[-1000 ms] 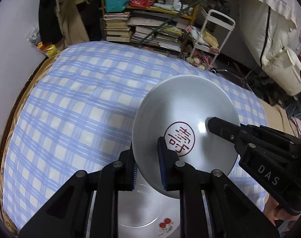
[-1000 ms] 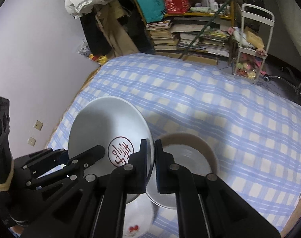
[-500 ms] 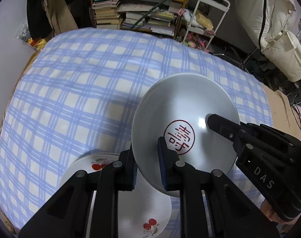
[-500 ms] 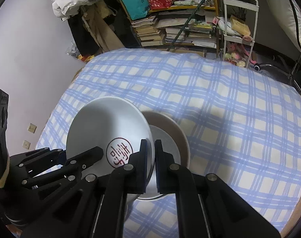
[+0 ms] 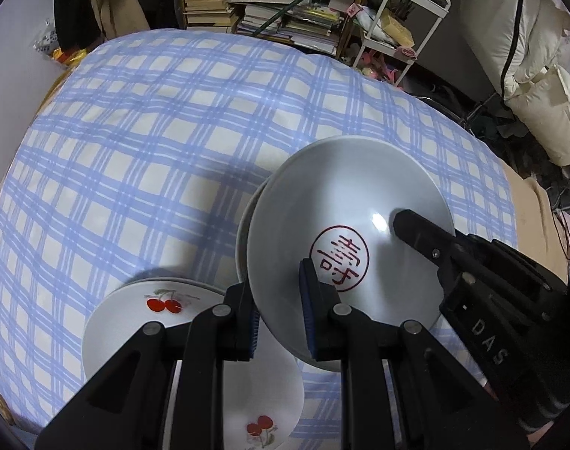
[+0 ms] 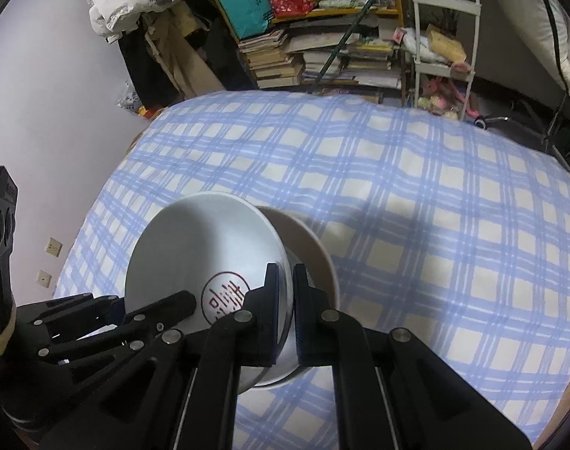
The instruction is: Organize plates and bowls
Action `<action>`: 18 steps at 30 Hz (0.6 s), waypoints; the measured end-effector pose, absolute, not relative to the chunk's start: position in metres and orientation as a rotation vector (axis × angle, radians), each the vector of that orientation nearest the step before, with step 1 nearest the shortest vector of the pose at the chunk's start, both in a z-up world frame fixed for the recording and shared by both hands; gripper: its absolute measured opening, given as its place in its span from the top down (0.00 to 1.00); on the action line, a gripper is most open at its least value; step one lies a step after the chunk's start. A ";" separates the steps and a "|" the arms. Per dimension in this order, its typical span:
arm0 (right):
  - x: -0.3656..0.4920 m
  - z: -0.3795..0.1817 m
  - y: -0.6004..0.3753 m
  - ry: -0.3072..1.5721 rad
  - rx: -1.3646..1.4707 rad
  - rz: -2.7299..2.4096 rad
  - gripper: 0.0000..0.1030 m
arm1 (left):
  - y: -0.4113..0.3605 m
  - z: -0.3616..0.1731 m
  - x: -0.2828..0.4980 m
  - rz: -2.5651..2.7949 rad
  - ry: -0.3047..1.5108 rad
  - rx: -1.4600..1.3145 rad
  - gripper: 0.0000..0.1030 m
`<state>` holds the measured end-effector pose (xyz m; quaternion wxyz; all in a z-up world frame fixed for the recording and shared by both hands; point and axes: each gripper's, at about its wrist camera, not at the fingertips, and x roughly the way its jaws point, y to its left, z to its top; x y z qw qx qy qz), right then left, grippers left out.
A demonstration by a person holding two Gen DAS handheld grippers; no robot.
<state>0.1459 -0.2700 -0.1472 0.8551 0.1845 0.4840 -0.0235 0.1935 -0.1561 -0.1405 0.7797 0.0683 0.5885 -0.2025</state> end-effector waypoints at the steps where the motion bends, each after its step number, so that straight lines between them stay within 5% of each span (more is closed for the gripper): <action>1: 0.146 -0.148 -0.270 1.020 0.383 -0.048 0.92 | -0.157 -0.142 0.194 -0.435 1.274 0.153 0.82; 18: 0.154 -0.162 -0.257 1.035 0.277 -0.021 0.91 | -0.149 -0.156 0.200 -0.393 1.315 0.124 0.82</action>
